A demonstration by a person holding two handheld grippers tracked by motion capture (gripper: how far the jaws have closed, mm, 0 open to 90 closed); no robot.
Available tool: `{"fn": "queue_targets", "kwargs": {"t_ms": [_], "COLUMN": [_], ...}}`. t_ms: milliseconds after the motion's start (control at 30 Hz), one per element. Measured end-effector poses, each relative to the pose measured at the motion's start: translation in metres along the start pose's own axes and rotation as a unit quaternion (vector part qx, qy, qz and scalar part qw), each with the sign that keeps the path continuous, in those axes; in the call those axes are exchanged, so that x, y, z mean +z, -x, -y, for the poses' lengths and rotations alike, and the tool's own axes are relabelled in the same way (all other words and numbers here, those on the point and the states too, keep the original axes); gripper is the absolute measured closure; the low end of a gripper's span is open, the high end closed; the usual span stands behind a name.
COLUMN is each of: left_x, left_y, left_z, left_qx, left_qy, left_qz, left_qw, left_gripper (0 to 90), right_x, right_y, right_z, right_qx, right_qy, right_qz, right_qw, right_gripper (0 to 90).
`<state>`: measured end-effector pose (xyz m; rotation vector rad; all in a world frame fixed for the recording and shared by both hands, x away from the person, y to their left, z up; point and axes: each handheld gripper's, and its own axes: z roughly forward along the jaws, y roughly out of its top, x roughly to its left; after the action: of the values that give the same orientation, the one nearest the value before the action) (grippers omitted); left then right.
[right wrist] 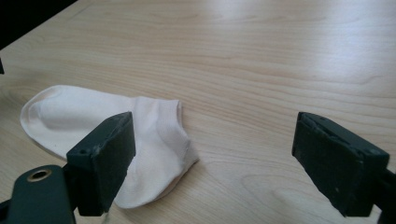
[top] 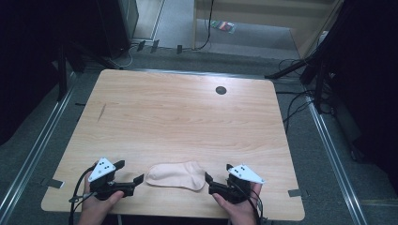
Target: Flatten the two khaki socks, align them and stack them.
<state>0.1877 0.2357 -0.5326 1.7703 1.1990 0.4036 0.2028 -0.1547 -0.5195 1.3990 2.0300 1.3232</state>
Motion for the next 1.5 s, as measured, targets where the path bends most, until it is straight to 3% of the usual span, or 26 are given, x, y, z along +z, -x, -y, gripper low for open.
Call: {"fn": "queue_targets", "kwargs": {"t_ms": [167, 333, 367, 400, 467, 533, 800, 1067, 1133, 1167, 1333, 1500], "left_x": [-0.006, -0.012, -0.013, -0.014, -0.016, -0.018, -0.026, -0.039, -0.044, -0.044, -0.054, -0.062], "left_y": [-0.017, -0.039, -0.043, -0.048, -0.055, -0.06, -0.084, -0.103, -0.111, -0.111, -0.124, -0.135], "left_z": [0.002, 0.005, 0.005, 0.006, 0.007, 0.007, 0.012, 0.015, 0.016, 0.016, 0.02, 0.023], "left_qx": [-0.013, -0.02, -0.022, -0.025, -0.033, -0.036, -0.049, -0.049, -0.058, -0.058, -0.06, -0.07], "left_qy": [0.01, 0.016, 0.016, 0.016, 0.019, 0.018, 0.021, 0.028, 0.029, 0.029, 0.03, 0.034], "left_qz": [-0.019, -0.051, -0.055, -0.061, -0.071, -0.078, -0.107, -0.144, -0.152, -0.152, -0.181, -0.187], "left_qw": [0.9997, 0.9984, 0.9981, 0.9977, 0.9968, 0.9962, 0.9929, 0.988, 0.9862, 0.9862, 0.9812, 0.9794], "left_gripper": [7.2, 7.3, 7.3, 7.3, 7.3, 7.3, 7.5, 7.5, 7.5, 7.5, 7.5, 7.5], "right_x": [-0.009, -0.014, -0.017, -0.017, -0.021, -0.022, -0.032, -0.042, -0.048, -0.048, -0.058, -0.062], "right_y": [0.011, 0.034, 0.044, 0.044, 0.06, 0.064, 0.104, 0.134, 0.145, 0.145, 0.163, 0.169], "right_z": [-0.001, -0.001, -0.001, -0.001, 0.0, 0.0, 0.008, 0.014, 0.016, 0.016, 0.021, 0.023], "right_qx": [-0.001, 0.002, 0.006, 0.006, 0.013, 0.016, 0.035, 0.052, 0.059, 0.059, 0.077, 0.079], "right_qy": [0.018, 0.031, 0.036, 0.036, 0.039, 0.04, 0.031, 0.028, 0.028, 0.028, 0.031, 0.034], "right_qz": [0.017, 0.053, 0.062, 0.062, 0.075, 0.077, 0.115, 0.142, 0.154, 0.154, 0.165, 0.17], "right_qw": [0.9997, 0.9981, 0.9974, 0.9974, 0.9963, 0.9961, 0.9922, 0.9881, 0.986, 0.986, 0.9828, 0.9816], "right_gripper": [12.7, 12.7, 12.7, 12.7, 12.8, 12.8, 12.9, 13.0, 13.0, 13.0, 13.2, 13.2]}}
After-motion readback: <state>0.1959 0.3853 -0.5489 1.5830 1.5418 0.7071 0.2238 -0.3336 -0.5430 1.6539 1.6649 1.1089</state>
